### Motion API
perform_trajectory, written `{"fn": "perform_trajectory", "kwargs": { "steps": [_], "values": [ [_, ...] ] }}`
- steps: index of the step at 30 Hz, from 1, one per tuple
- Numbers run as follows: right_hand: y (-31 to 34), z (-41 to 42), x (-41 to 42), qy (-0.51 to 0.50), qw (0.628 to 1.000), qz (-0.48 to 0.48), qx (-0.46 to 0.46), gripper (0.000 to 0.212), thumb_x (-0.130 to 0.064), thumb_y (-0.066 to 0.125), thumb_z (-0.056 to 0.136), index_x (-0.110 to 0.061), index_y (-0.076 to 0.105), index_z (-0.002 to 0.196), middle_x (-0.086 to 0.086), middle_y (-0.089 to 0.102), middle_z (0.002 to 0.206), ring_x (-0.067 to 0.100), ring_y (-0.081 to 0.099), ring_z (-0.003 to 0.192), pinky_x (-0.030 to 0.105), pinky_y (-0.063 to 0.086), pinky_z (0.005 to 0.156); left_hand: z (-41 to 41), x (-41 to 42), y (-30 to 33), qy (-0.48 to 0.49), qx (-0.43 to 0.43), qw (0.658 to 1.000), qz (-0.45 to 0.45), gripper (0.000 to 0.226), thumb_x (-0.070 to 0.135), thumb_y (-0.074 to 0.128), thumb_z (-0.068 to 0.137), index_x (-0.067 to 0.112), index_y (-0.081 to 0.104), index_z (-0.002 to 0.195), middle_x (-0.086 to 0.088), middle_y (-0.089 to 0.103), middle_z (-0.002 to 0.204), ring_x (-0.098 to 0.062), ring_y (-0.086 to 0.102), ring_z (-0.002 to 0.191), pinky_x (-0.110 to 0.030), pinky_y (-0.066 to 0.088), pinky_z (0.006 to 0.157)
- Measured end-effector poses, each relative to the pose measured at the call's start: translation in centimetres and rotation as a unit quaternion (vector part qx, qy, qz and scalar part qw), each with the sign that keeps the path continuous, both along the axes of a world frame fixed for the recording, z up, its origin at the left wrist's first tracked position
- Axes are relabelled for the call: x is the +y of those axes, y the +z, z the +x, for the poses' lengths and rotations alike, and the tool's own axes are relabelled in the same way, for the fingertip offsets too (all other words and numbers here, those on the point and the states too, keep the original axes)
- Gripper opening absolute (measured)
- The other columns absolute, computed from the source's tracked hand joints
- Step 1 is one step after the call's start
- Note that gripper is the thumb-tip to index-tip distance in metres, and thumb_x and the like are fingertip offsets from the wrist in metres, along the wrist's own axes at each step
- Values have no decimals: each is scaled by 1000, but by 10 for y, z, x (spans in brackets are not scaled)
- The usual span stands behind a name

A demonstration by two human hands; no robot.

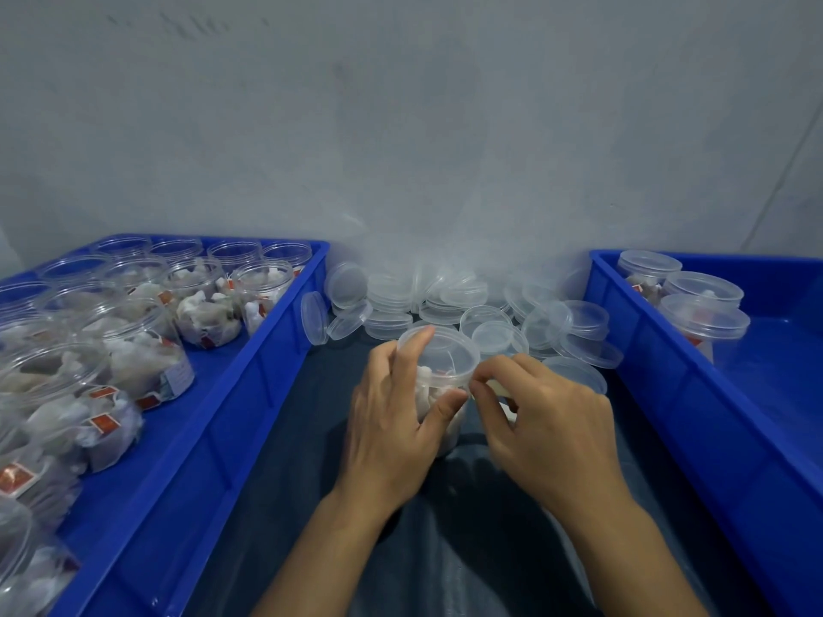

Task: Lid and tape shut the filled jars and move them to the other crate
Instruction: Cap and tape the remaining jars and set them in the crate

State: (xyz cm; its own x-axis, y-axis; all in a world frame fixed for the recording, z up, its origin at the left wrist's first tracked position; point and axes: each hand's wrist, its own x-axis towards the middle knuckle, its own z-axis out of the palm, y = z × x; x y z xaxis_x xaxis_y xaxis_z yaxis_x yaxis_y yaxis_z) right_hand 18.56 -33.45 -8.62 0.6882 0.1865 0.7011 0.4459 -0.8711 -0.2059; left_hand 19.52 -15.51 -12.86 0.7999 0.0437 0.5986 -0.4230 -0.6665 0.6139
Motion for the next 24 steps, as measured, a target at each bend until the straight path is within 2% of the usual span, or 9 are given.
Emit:
{"fn": "perform_trajectory", "kwargs": {
  "steps": [2, 5, 7, 9, 12, 16, 19, 22, 24],
  "values": [
    [0, 0, 0, -3, 1000, -2, -2, 8, -41, 66, 98, -34, 64, 94, -12, 66, 85, 12, 64, 62, 29, 43, 48, -2, -1, 2, 4, 0, 1000, 5, 68, 73, 44, 98, 45, 30, 158, 9, 42, 143, -13, 53, 122, -46, 51, 98],
    [1, -1, 0, 1, 1000, 1, -6, 10, -42, 62, 97, -33, 64, 94, -12, 66, 84, 13, 64, 62, 31, 45, 48, -3, -4, 6, 11, -2, 1000, 3, 70, 73, 47, 95, 42, 34, 156, 7, 44, 140, -16, 53, 122, -44, 50, 98],
    [2, -2, 2, 3, 1000, 4, -8, 8, -40, 62, 94, -33, 65, 93, -12, 67, 83, 13, 63, 62, 31, 45, 47, -4, -7, 7, 12, -3, 1000, -7, 69, 74, 51, 90, 42, 39, 151, 7, 44, 137, -14, 54, 120, -36, 48, 95],
    [2, -4, 3, 2, 1000, 8, -13, 4, -35, 69, 91, -32, 65, 92, -12, 68, 83, 13, 64, 62, 31, 44, 47, -3, -8, 6, -4, 2, 999, -34, 64, 76, 54, 87, 44, 42, 141, 11, 43, 133, -5, 55, 112, -21, 46, 87],
    [2, -6, 5, -1, 1000, 22, -18, 16, -32, 78, 87, -30, 64, 94, -13, 69, 79, 13, 64, 62, 32, 45, 47, -2, -9, 4, -34, 10, 996, -85, 57, 76, 57, 87, 46, 41, 132, 12, 39, 129, 7, 54, 111, -3, 41, 82],
    [5, -7, 7, 6, 999, 36, -15, 23, -42, 73, 90, -28, 57, 100, -13, 68, 74, 12, 68, 64, 35, 50, 49, -1, -10, 3, -25, -5, 993, -111, 48, 72, 56, 90, 45, 42, 128, 17, 38, 123, 10, 53, 109, -2, 40, 81],
    [7, -11, 10, 5, 1000, 26, -16, 21, -43, 65, 94, -27, 56, 102, -13, 65, 72, 12, 64, 62, 32, 46, 48, -1, -9, 3, -14, -13, 992, -122, 46, 71, 54, 90, 43, 45, 126, 17, 41, 122, 10, 54, 107, -3, 41, 79],
    [9, -13, 13, -5, 1000, 22, -1, 18, -39, 50, 94, -27, 56, 106, -10, 56, 67, 15, 54, 60, 34, 36, 49, -3, -8, 6, 0, -20, 993, -118, 47, 73, 55, 88, 44, 46, 123, 17, 43, 119, 9, 55, 105, -5, 43, 76],
    [10, -13, 14, 3, 999, 32, 0, 19, -31, 44, 95, -25, 56, 108, -12, 52, 71, 16, 49, 62, 36, 34, 53, -3, -7, 9, 14, -27, 993, -115, 45, 72, 55, 88, 42, 46, 121, 19, 43, 114, 12, 54, 103, -3, 41, 75]
  ]
}}
